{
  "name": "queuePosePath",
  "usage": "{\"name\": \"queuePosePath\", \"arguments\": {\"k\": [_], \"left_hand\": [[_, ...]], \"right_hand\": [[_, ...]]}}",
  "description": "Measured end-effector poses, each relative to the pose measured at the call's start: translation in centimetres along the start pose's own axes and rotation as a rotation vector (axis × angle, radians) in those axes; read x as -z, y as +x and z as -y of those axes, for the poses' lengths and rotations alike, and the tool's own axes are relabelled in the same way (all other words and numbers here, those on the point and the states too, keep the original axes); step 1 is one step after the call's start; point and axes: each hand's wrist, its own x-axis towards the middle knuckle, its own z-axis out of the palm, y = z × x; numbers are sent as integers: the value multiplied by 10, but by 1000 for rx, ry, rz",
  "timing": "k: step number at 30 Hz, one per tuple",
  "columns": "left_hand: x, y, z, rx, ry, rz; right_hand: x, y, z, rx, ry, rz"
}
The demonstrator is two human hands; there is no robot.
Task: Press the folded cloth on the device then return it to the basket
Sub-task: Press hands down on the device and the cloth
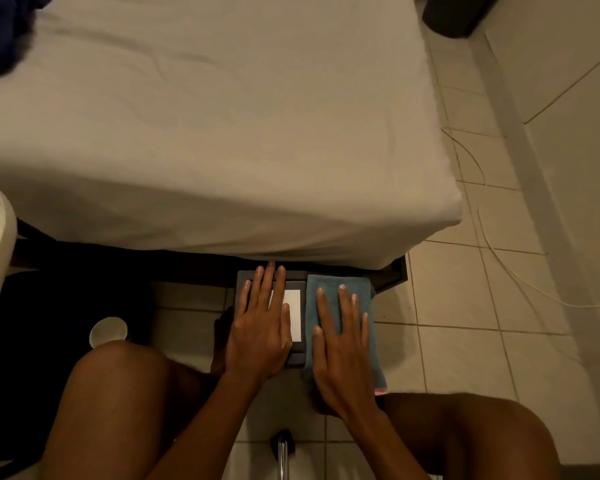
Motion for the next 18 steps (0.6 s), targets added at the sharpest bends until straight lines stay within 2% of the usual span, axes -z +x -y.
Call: {"name": "queuePosePath", "arguments": {"k": [9, 18], "left_hand": [[-1, 2, 4, -25, 18, 10], [0, 2, 3, -24, 8, 5]], "right_hand": [[9, 39, 1, 0, -12, 38], [-4, 10, 9, 37, -13, 42]]}}
